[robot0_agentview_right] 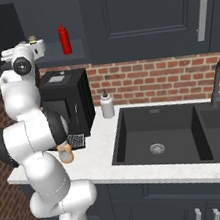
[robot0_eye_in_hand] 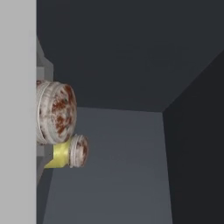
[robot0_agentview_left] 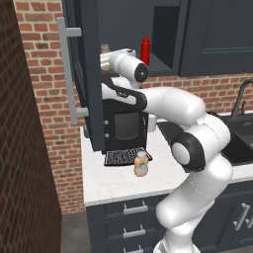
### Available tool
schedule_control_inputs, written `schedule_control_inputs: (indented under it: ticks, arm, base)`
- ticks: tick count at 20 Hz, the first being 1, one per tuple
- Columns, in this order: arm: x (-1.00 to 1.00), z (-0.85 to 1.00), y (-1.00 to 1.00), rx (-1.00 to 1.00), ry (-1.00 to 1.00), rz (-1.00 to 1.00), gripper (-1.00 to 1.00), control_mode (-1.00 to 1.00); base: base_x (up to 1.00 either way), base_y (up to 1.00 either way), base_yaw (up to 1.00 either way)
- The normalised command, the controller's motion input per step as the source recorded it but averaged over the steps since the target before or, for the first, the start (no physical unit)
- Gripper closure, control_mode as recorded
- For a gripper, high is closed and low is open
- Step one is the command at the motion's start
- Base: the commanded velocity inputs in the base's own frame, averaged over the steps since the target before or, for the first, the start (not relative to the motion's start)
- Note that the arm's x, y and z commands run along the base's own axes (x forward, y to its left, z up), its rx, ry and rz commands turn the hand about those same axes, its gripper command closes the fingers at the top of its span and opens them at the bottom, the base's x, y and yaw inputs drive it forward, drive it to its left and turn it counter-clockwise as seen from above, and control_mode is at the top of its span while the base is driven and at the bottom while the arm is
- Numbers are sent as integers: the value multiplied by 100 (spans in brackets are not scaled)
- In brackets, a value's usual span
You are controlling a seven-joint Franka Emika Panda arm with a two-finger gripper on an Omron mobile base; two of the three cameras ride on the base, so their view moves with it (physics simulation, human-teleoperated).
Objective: Put the shaker and condiment bottle from the counter next to their counterparts in the cabinet.
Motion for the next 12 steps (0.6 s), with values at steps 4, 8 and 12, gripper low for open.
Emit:
schedule_control_inputs:
  ticks: [4,8,12]
  arm:
    - [11,-8,13,0,0,0,100,-100]
    - [12,-10,13,0,0,0,100,-100]
    - [10,-14,11,0,0,0,100,-100]
  base:
    - [0,0,0]
    - [0,0,0]
    - [0,0,0]
